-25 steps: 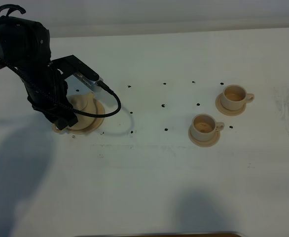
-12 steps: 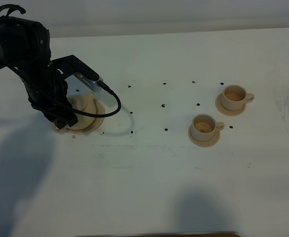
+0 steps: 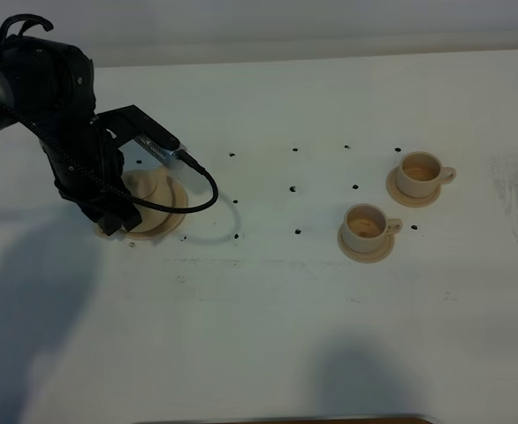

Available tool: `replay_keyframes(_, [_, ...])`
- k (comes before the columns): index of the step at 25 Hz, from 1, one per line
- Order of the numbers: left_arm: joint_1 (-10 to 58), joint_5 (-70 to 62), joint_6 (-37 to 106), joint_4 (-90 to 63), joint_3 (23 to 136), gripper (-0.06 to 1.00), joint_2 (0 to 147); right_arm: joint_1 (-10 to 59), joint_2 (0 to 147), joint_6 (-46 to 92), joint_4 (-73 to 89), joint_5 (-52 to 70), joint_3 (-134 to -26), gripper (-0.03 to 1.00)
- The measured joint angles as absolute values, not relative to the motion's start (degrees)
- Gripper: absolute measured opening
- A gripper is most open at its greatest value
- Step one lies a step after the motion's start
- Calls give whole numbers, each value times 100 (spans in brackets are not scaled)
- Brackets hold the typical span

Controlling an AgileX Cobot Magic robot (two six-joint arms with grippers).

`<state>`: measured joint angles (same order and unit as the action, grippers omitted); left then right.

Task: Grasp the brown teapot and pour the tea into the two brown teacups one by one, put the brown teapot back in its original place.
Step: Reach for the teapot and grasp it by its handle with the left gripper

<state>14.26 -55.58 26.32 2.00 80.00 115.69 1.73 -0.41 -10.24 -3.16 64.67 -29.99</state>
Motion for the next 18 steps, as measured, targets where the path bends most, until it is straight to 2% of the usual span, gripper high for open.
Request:
replay_keyframes(6, [1372, -5494, 2621, 162, 8000, 8, 11624, 173, -41, -1024, -316, 6467, -2999, 22])
replay_keyframes(18, [1372, -5440, 2617, 130, 8000, 8, 11507, 173, -41, -1024, -316, 6467, -2999, 22])
